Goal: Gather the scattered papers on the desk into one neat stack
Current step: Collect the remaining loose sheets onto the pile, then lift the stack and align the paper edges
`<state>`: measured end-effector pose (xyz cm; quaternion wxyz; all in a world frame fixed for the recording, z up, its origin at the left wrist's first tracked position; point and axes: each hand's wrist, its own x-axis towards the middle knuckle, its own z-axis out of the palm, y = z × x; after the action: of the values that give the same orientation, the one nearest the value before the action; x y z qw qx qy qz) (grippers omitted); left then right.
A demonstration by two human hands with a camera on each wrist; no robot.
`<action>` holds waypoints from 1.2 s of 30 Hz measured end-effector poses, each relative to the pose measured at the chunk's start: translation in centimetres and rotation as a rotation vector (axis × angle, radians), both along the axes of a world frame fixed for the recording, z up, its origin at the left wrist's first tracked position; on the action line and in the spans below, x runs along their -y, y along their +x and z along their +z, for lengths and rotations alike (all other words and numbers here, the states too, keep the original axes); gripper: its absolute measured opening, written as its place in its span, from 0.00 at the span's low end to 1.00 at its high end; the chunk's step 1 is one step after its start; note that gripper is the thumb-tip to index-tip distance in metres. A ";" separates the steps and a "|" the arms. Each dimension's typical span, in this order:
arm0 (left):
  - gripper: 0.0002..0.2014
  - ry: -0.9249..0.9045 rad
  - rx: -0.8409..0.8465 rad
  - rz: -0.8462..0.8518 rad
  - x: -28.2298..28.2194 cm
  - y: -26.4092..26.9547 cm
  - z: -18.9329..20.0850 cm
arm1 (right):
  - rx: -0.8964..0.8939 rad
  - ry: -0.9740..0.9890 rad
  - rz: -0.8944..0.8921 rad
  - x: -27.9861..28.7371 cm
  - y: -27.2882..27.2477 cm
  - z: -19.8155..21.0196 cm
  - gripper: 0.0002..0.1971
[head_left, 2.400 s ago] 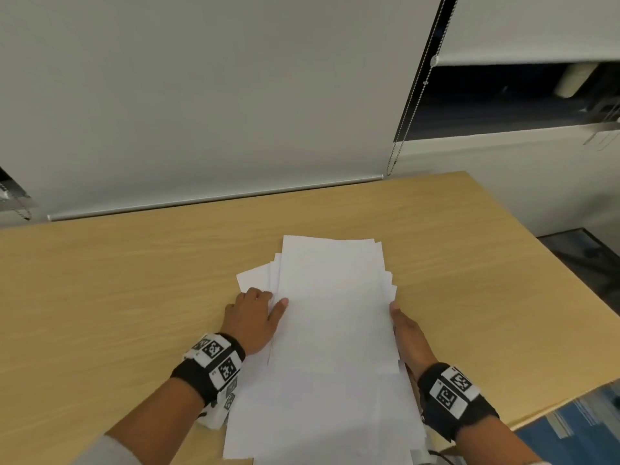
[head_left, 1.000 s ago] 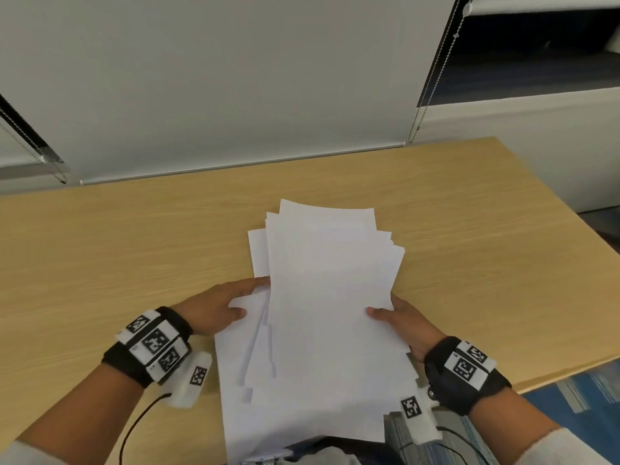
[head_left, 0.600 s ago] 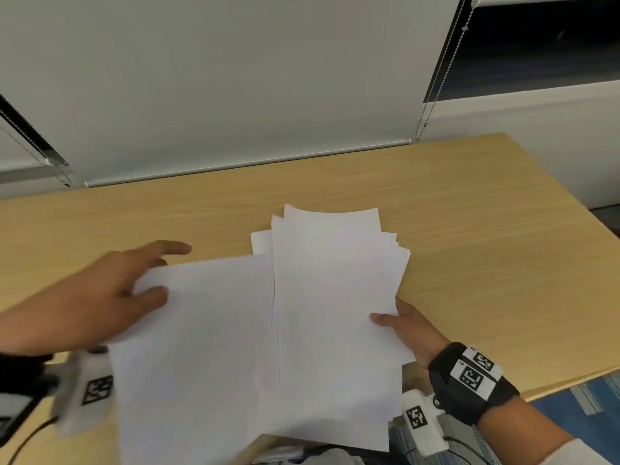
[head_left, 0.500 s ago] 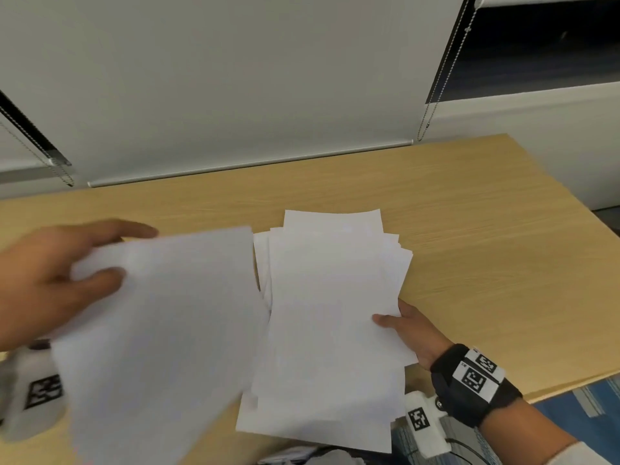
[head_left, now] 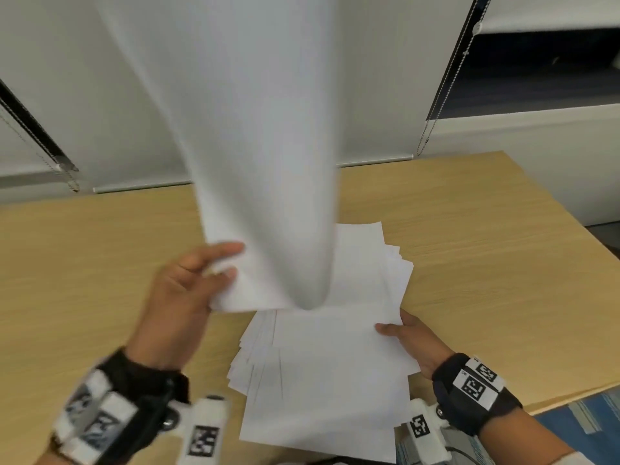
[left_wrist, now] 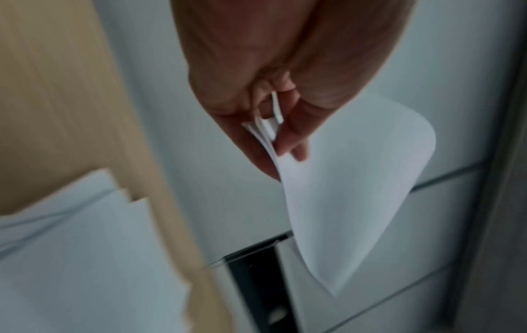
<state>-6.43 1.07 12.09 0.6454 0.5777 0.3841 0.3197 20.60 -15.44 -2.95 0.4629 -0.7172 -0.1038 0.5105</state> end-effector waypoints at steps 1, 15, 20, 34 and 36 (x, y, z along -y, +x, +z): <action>0.23 0.022 -0.057 -0.091 0.6 0.8 -1.6 | -0.005 0.003 0.007 0.0 0.0 0.1 0.20; 0.25 0.287 -1.097 -0.636 -1.2 3.0 -11.0 | -0.132 0.054 -0.132 -0.1 0.3 0.4 0.23; 0.40 0.152 -1.040 -0.351 -6.3 5.4 -12.4 | 0.038 0.062 -0.001 -1.4 -0.5 0.4 0.27; 0.47 -0.281 -0.220 -0.316 -8.3 2.0 -11.8 | 0.186 0.417 0.157 -3.4 -1.6 4.8 0.35; 0.45 -0.323 -0.051 -0.347 -7.8 1.2 -10.0 | 0.193 0.487 0.211 -3.9 -1.6 7.3 0.34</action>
<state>-5.27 8.82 2.07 0.7647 0.5322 0.3415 0.1236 18.97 -11.51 4.35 0.5540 -0.6153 -0.3409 0.4453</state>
